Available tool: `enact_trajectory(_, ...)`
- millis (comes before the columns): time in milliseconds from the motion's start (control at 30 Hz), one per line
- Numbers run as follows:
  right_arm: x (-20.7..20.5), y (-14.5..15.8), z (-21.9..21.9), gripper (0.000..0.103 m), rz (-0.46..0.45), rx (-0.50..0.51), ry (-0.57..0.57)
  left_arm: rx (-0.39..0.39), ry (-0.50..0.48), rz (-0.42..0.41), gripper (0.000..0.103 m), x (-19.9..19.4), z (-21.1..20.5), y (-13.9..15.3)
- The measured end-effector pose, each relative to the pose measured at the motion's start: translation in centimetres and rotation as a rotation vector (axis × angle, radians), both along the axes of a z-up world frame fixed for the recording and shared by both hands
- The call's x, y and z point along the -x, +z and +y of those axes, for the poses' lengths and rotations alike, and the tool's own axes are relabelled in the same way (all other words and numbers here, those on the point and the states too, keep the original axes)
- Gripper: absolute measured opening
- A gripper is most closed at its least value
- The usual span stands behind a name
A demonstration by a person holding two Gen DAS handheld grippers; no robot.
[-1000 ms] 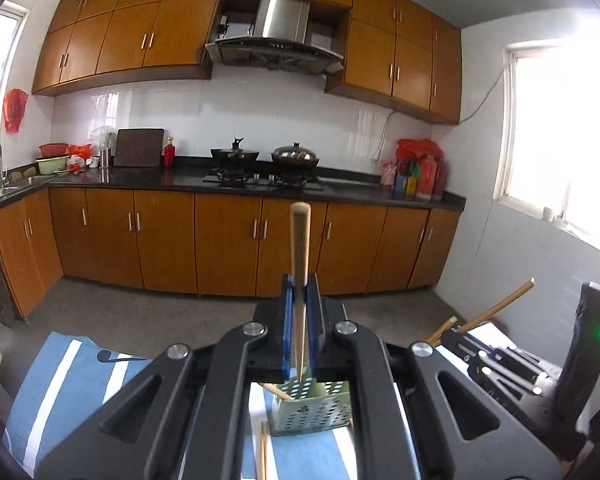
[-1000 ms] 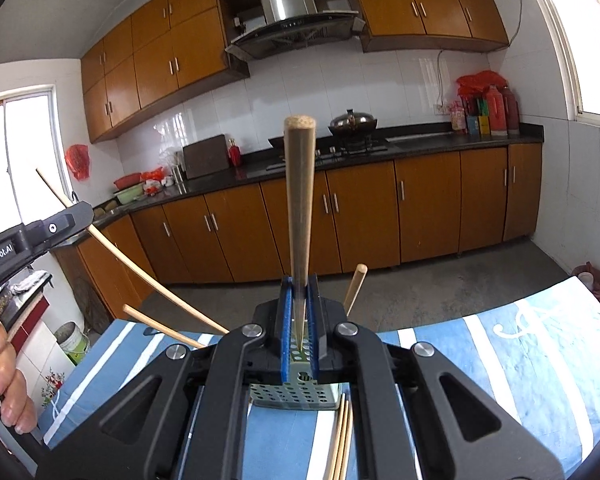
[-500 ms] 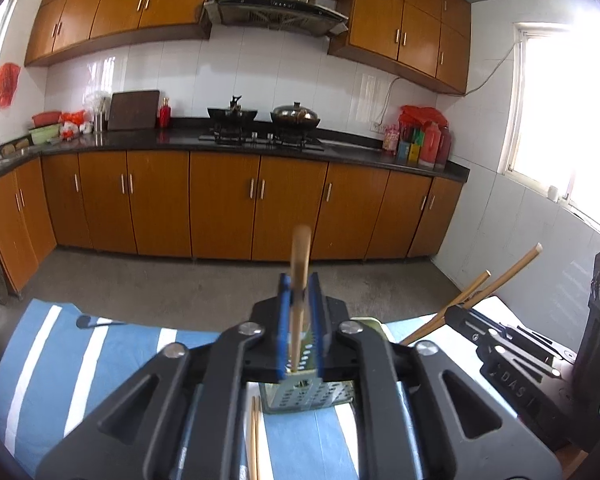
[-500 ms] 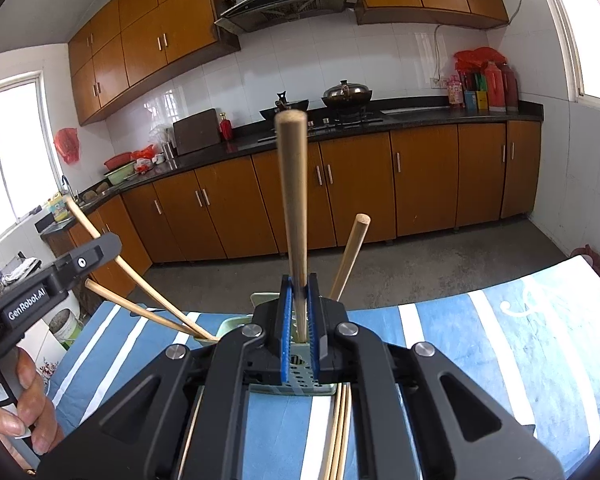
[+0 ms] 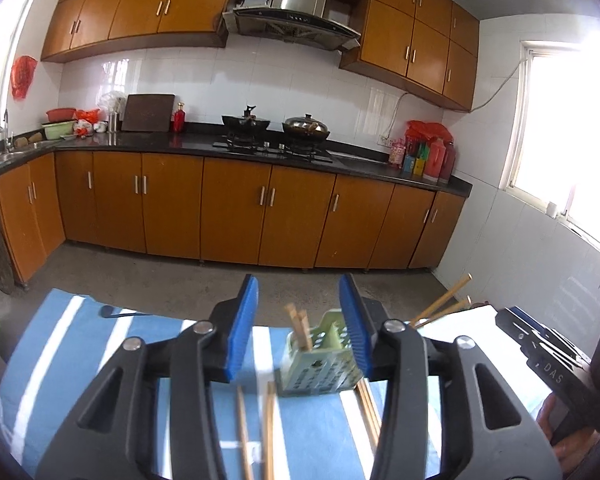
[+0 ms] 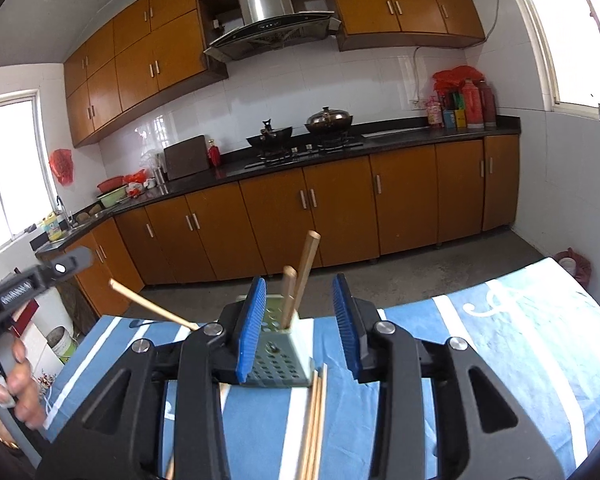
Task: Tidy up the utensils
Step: 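Lower both tools and close each onto another wooden chopstick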
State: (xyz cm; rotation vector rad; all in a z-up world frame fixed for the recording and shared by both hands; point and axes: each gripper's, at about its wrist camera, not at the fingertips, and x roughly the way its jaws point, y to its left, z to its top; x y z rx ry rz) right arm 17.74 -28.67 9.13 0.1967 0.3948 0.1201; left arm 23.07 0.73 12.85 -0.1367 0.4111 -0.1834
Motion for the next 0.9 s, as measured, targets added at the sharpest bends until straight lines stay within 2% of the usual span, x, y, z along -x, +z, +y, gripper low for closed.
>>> enact_trajectory(100,1.4,-2.6,-1.2,0.036,0.063,0.021,-0.031,-0.043,0.029,0.006,0.053,2.8,1.5,-1.2)
enact_trajectory(200,1.4,-6.5,-1.7,0.036,0.184,0.03,-0.028,-0.082,0.064,0.061,0.064,4.5,3.2,-3.9)
enact_trajectory(233,1.4,-8.0,-1.7,0.036,0.224,0.033,-0.025,-0.095,0.078,0.087,0.067,4.7,3.7,-5.1)
enact_trajectory(333,0.9,-12.8,-0.8,0.035,0.346,0.02,0.015,-0.109,0.117,0.203,0.07,4.8,5.4,-9.7)
enact_trajectory(400,0.5,-15.3,0.3,0.025,0.408,0.015,0.041,-0.088,0.132,0.29,0.07,4.8,6.6,-12.8)
enact_trajectory(433,0.2,-16.1,0.7,0.025,0.426,0.009,0.051,-0.079,0.139,0.318,0.07,5.0,6.9,-14.0)
enact_trajectory(500,-0.1,-17.2,1.7,0.025,0.453,0.004,0.066,-0.055,0.155,0.374,0.07,5.4,7.7,-16.4)
enact_trajectory(633,-0.9,-18.2,2.8,0.02,0.479,0.037,0.087,-0.039,0.159,0.423,0.07,6.3,8.0,-18.8)
enact_trajectory(900,-1.1,-19.3,3.6,0.019,0.495,0.07,0.098,-0.057,0.134,0.437,0.07,6.0,7.1,-19.7)
